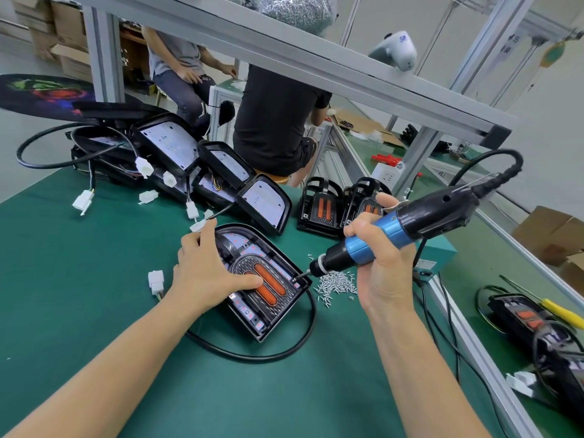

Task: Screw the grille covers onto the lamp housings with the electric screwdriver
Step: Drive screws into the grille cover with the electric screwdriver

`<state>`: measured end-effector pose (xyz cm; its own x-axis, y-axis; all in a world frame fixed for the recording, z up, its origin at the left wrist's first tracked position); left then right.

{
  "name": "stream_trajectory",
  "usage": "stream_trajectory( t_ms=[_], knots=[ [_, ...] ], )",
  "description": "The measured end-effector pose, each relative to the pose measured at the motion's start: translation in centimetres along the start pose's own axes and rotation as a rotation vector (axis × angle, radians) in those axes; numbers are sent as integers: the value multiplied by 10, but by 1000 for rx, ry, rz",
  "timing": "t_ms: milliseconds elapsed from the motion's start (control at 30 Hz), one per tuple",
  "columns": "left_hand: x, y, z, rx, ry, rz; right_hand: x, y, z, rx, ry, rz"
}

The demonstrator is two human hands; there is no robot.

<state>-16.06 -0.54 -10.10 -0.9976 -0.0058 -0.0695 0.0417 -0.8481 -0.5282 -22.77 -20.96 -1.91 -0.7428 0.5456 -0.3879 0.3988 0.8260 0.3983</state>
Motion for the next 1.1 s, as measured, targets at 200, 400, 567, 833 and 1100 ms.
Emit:
stream_trajectory(
  t_ms=[200,400,567,833,1100],
  knots=[
    [1,3,-3,43,18,42,7,5,3,27,-10,-90],
    [4,4,-4,72,46,76,2,9,-2,33,-1,-145],
    [6,3,-7,103,40,84,3,11,-2,6,12,-113],
    [9,3,-7,93,35,82,3,11,-1,25,11,-121],
    [11,4,-5,46,35,108,6,14,4,61,6,-183]
  ],
)
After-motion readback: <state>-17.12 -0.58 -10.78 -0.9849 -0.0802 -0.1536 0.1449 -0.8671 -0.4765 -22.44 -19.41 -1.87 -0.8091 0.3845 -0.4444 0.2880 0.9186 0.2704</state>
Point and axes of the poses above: each hand's wrist, its own x-axis away from the middle knuckle, its own y-axis out of the palm, z = x × y, the point moved 1 cm from there along -x, towards the middle knuckle, and after that the axes turned 7 degrees about z, right-handed, at the moved point
